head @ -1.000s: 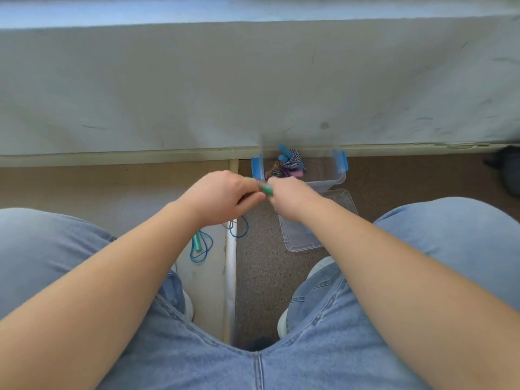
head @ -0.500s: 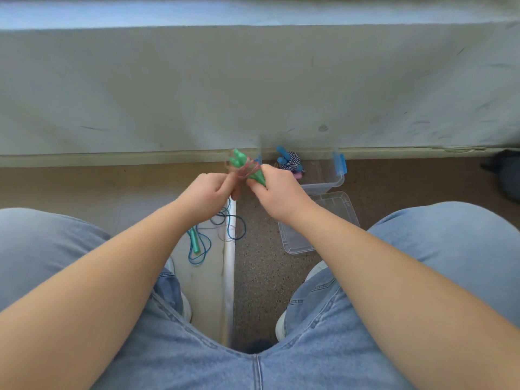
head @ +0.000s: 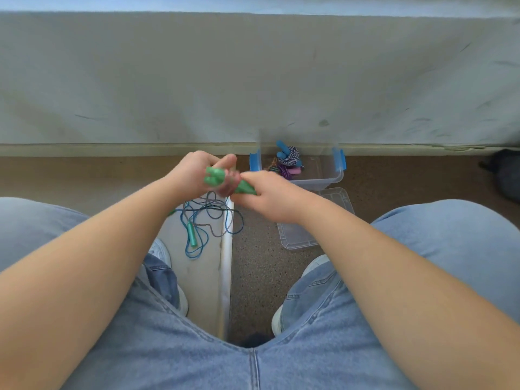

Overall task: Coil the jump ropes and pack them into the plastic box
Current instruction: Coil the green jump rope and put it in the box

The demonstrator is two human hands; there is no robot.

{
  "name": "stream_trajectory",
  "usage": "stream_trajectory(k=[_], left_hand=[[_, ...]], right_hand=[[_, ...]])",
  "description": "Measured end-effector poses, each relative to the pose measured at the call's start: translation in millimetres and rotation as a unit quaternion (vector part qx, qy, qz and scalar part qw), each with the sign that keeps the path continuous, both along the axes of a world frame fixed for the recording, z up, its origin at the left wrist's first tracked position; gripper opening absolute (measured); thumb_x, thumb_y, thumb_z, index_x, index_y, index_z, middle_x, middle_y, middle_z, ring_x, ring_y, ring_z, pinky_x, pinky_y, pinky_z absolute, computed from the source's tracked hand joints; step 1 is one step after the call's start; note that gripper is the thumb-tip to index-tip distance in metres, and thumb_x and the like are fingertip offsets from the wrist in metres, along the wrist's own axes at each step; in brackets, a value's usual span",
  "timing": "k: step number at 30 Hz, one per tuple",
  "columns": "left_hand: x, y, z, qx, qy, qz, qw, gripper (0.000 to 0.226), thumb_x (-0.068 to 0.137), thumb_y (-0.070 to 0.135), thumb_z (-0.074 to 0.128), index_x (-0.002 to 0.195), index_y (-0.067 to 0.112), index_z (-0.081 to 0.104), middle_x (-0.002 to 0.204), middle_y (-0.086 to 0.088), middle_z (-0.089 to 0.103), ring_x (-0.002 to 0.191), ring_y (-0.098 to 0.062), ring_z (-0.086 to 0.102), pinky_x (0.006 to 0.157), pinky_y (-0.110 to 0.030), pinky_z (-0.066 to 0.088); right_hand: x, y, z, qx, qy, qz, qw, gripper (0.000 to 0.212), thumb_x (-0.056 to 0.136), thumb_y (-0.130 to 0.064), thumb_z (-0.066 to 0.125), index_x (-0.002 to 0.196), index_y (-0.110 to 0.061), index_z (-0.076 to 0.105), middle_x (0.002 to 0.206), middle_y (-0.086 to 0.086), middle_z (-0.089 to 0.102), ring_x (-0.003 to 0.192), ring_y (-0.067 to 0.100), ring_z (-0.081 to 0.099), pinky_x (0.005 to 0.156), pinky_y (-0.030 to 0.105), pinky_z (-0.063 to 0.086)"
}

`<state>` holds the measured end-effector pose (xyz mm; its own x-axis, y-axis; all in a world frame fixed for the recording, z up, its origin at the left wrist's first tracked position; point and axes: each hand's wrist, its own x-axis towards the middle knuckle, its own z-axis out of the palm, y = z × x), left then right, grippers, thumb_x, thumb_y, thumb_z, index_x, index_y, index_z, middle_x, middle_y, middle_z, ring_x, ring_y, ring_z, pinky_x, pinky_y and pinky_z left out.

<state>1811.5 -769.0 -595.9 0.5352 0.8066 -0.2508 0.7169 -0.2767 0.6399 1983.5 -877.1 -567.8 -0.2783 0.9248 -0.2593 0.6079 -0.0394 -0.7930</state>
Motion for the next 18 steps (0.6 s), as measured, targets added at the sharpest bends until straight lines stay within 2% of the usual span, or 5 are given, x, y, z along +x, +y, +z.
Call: stream_trajectory(k=[3, 6, 10, 14, 18], left_hand=[[2.2, -15.8, -6.2, 0.055, 0.03, -0.021, 0.998, 0.048, 0.101, 0.046, 0.039, 0.066, 0.016, 0.054, 0.061, -0.002, 0.059, 0.06, -0.022, 0.05, 0.061, -0.036, 0.044], [14.6, -34.5, 1.2, 0.146, 0.039, -0.178, 0.972, 0.043, 0.102, 0.042, 0.04, 0.066, 0.018, 0.04, 0.054, 0.001, 0.045, 0.056, -0.024, 0.043, 0.056, -0.037, 0.035], [24.2, -31.3, 15.2, 0.237, 0.023, -0.257, 0.937, 0.048, 0.097, 0.051, 0.038, 0.063, 0.017, 0.041, 0.052, 0.001, 0.041, 0.051, -0.025, 0.042, 0.05, -0.037, 0.036], [10.0, -9.7, 14.4, 0.211, 0.046, -0.165, 0.962, 0.063, 0.093, 0.061, 0.037, 0.055, 0.01, 0.043, 0.05, -0.01, 0.045, 0.051, -0.027, 0.043, 0.052, -0.038, 0.038], [2.6, -7.7, -0.3, 0.071, 0.022, -0.044, 0.996, 0.061, 0.095, 0.057, 0.042, 0.054, 0.013, 0.053, 0.053, -0.012, 0.056, 0.052, -0.024, 0.044, 0.057, -0.035, 0.041]], right_hand=[[11.8, 14.2, -8.0, 0.048, 0.007, -0.166, 0.985, 0.014, 0.098, -0.035, 0.058, 0.094, -0.021, 0.061, 0.08, -0.005, 0.063, 0.073, 0.017, 0.057, 0.065, 0.031, 0.041], [25.1, 21.9, -21.9, 0.002, -0.113, -0.249, 0.962, 0.024, 0.099, -0.033, 0.054, 0.106, -0.012, 0.062, 0.101, 0.011, 0.068, 0.091, 0.03, 0.06, 0.073, 0.035, 0.044], [22.8, 10.2, -27.3, -0.046, -0.231, -0.051, 0.97, 0.026, 0.1, -0.024, 0.049, 0.123, -0.017, 0.058, 0.112, 0.011, 0.068, 0.09, 0.028, 0.062, 0.074, 0.034, 0.05], [3.2, -2.2, -16.7, -0.077, -0.151, 0.105, 0.98, 0.018, 0.101, -0.031, 0.054, 0.114, -0.023, 0.063, 0.101, -0.002, 0.067, 0.09, 0.018, 0.062, 0.067, 0.028, 0.045], [1.2, -0.2, -4.1, -0.036, 0.055, 0.031, 0.997, 0.004, 0.098, -0.03, 0.063, 0.101, -0.032, 0.063, 0.086, -0.017, 0.065, 0.076, -0.006, 0.057, 0.069, 0.018, 0.044]])
